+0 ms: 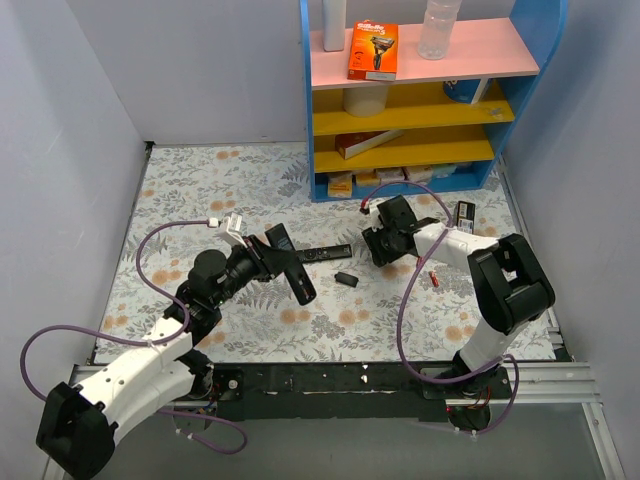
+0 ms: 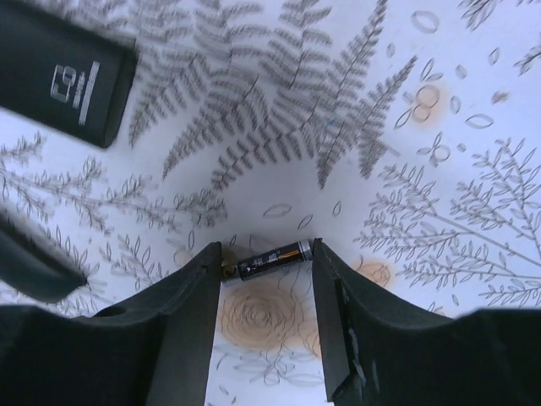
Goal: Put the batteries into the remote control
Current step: Move the battery to the center of the board, then pick up the battery from the center of the board.
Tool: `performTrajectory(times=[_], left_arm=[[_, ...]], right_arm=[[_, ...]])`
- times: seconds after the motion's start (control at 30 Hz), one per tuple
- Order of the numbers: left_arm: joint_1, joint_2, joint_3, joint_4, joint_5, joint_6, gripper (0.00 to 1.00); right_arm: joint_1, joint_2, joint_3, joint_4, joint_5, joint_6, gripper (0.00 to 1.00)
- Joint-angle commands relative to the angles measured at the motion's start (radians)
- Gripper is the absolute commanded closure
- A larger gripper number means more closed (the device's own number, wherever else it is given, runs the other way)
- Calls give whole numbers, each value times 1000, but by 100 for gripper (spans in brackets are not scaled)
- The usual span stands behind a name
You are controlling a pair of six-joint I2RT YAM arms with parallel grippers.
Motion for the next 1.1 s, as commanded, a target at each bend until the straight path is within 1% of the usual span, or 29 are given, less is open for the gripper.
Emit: performTrajectory(times=[0.0,0.03,0.07,0.23,0.3,0.33,0.47,0.53,0.57,0.63,0.73,0.77,0.83,0.93,1.07], left_arm=[[6,8,15,84,2,2,100],[6,11,12,88,4,2,100],[6,12,12,98,5,2,100],[5,25,9,122,30,15,100],[6,25,10,131,41,24,100],[5,26,10,134,42,25,100],[5,34,23,130,42,36,100],[5,35,24,128,42,39,100],[5,37,26,128,41,41,100],[5,45,30,130,41,42,100],[6,52,32,128,33,41,100],[6,52,30,130,31,39,100],[6,60,30,134,30,39,100],[6,75,33,141,39,36,100],[5,91,41,144,50,35,100]], right_arm=[[12,-40,-54,-135,-74,-158,48],[22,-44,-58,-138,-80,-172,45],[30,-44,-61,-142,-87,-184,40],[116,-28,-72,-161,-51,-284,34],[147,-26,-83,-159,-48,-296,30],[153,-28,-86,-158,-47,-296,29],[159,-84,-81,-147,5,-254,18],[159,-107,-63,-144,50,-221,17],[159,-138,-60,-139,62,-177,16],[159,-175,-66,-116,105,-116,16],[159,-244,-81,-98,120,19,21],[159,-268,-95,-93,114,65,24],[159,-288,-124,-49,73,168,26],[159,-307,-178,2,59,283,34],[168,-284,-199,49,80,358,44]])
